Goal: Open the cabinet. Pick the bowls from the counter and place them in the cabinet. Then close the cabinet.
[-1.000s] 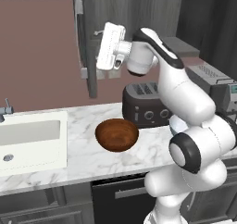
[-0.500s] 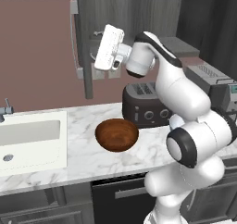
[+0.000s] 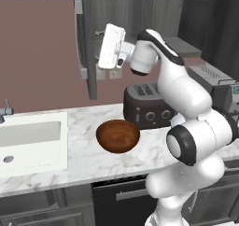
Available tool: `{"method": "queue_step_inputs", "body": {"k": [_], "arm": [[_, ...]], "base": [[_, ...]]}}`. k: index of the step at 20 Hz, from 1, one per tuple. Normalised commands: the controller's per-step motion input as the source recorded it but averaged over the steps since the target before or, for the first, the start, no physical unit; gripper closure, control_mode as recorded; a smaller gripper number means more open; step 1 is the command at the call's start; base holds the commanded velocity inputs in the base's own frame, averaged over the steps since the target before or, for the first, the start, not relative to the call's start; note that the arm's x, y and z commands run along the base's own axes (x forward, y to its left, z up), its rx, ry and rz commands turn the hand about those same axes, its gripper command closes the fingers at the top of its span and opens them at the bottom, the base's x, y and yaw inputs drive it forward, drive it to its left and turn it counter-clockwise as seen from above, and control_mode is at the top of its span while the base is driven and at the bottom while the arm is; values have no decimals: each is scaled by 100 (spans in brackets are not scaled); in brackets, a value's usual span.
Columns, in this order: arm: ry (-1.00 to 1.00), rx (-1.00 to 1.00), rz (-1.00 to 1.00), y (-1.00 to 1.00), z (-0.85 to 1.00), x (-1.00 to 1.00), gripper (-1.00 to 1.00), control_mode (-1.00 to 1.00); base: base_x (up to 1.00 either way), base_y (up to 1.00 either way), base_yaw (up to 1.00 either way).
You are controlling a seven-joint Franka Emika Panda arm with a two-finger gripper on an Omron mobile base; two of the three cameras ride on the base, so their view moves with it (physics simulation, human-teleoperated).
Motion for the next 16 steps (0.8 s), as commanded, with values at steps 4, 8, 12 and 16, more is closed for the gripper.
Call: {"method": "queue_step_inputs", "body": {"k": [4,8,12,16], "arm": [[-11,-4,0,-4,12,-41,-100,-100],[-12,-7,0,-59,9,-74,-100,-100],[-2,-5,0,-65,4,-63,-100,-100],[0,-9,0,-63,4,-64,-100,-100]], "base": [[0,0,0],[0,0,0],[0,0,0],[0,0,0]]}}
